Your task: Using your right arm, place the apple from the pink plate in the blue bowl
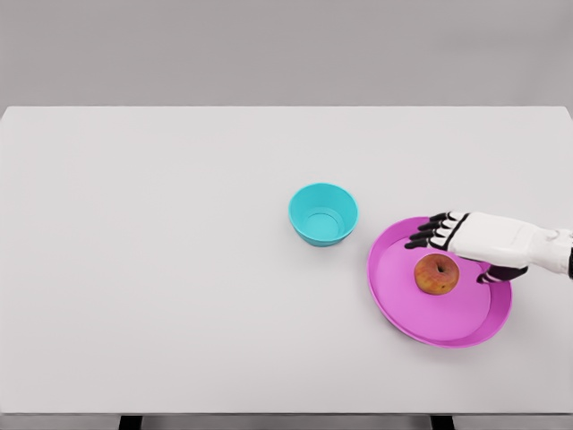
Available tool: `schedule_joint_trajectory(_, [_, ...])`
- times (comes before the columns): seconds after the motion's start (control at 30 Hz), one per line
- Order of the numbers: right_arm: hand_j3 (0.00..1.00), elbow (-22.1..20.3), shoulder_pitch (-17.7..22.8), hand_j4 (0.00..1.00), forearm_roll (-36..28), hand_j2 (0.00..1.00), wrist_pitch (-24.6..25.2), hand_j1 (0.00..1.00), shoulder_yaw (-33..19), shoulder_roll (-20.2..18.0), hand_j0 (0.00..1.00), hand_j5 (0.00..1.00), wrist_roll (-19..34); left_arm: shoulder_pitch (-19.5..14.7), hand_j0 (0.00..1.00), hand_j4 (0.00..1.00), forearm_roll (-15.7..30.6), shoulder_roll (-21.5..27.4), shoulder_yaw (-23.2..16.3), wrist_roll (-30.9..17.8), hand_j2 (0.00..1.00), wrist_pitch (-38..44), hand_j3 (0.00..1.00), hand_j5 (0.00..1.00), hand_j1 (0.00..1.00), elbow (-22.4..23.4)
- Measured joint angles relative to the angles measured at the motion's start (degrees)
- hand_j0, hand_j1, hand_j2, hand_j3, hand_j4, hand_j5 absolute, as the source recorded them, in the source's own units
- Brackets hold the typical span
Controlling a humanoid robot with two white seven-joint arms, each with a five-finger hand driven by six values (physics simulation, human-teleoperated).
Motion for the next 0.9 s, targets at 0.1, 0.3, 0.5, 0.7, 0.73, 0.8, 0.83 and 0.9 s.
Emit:
schedule_joint_trajectory(0.1, [1.00,0.3,-0.1,1.00,0.1,1.00,0.0,1.00,0.8,0.5,1.00,1.00,0.0,0.0,1.00,1.00,0.0,0.0,0.0,0.0,1.00,0.0,1.00,1.00,1.00,0.0])
schedule_joint_trajectory(0.3, [1.00,0.6,-0.1,1.00,0.1,1.00,0.0,1.00,1.9,1.1,1.00,1.00,0.1,0.0,1.00,1.00,0.0,0.0,0.0,0.0,1.00,0.0,1.00,1.00,1.00,0.0])
schedule_joint_trajectory(0.5, [0.97,0.5,-0.3,0.97,0.3,0.97,0.0,0.97,2.7,1.3,0.97,0.97,0.1,0.0,1.00,1.00,0.0,0.0,0.0,0.0,1.00,0.0,1.00,1.00,1.00,0.0])
schedule_joint_trajectory(0.7, [0.74,0.1,-0.4,0.74,0.3,0.74,0.0,0.74,3.6,1.3,0.74,0.74,0.1,0.0,1.00,1.00,0.0,0.0,0.0,0.0,1.00,0.0,1.00,1.00,1.00,0.0])
schedule_joint_trajectory(0.73, [0.65,0.1,-0.4,0.65,0.3,0.65,0.0,0.65,3.7,1.3,0.65,0.65,0.1,0.0,1.00,1.00,0.0,0.0,0.0,0.0,1.00,0.0,1.00,1.00,1.00,0.0])
schedule_joint_trajectory(0.8, [0.62,0.1,-0.4,0.62,0.3,0.62,0.0,0.62,4.0,1.2,0.62,0.62,0.1,0.0,1.00,1.00,0.0,0.0,0.0,0.0,1.00,0.0,1.00,1.00,1.00,0.0])
schedule_joint_trajectory(0.83, [0.60,0.1,-0.4,0.60,0.3,0.60,0.0,0.60,4.0,1.2,0.60,0.60,0.1,0.0,1.00,1.00,0.0,0.0,0.0,0.0,1.00,0.0,1.00,1.00,1.00,0.0])
schedule_joint_trajectory(0.9, [0.52,0.1,-0.4,0.52,0.3,0.52,0.0,0.52,4.1,1.2,0.52,0.52,0.0,0.0,1.00,1.00,0.0,0.0,0.0,0.0,1.00,0.0,1.00,1.00,1.00,0.0])
